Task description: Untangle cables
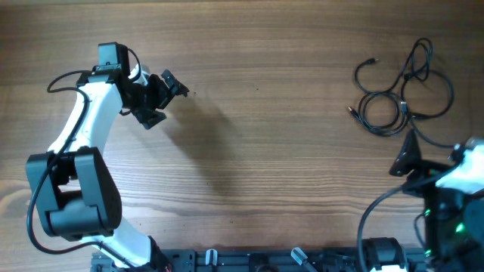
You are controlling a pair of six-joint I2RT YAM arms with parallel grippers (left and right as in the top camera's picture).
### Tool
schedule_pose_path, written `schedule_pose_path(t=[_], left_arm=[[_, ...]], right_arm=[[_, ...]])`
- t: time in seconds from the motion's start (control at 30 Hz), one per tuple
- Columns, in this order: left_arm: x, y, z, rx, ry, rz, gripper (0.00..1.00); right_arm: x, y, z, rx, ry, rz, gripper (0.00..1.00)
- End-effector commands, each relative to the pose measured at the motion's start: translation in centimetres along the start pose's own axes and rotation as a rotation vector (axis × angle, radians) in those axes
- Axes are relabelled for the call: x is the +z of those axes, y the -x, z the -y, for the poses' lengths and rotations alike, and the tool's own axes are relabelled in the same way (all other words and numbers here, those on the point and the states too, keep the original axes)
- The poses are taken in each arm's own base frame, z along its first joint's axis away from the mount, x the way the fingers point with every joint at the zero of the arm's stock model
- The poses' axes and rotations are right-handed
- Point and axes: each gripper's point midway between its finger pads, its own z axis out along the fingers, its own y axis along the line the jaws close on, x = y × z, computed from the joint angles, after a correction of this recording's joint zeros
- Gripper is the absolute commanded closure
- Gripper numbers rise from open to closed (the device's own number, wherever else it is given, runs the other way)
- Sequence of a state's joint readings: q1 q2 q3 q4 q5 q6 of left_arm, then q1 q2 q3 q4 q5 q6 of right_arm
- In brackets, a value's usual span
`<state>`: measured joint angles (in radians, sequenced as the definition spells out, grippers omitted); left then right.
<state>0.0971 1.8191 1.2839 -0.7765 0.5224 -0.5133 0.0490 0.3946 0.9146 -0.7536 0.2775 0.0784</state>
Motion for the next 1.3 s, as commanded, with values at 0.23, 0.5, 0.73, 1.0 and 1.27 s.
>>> schedule_pose_path(t=[0.23, 0.5, 0.73, 1.0, 1.27], left_arm=[[-1.1, 0.3, 1.0, 0.034, -0.020, 0.029, 0.00], [-1.1, 0.2, 1.0, 0.034, -0.020, 0.029, 0.00], [-1.1, 0.2, 1.0, 0.034, -0.020, 0.029, 0.00], [-1.1, 0.3, 1.0, 0.034, -0.020, 0.029, 0.00], [-1.1, 0.3, 1.0, 0.034, -0.020, 0.029, 0.00]], right_arm=[[-0.6, -0.4, -4.4, 0.003, 0.273, 0.517, 0.00], [4.4, -7.7, -6.3, 0.049, 0.344, 0.427, 0.00], [6.9, -13.5, -6.6, 0.143, 0.349, 0.239, 0.00], [7.1, -14.6, -6.7, 0.133, 0.350, 0.193, 0.00], [7.1, -14.6, -6.7, 0.134, 0.351, 0.193, 0.00]])
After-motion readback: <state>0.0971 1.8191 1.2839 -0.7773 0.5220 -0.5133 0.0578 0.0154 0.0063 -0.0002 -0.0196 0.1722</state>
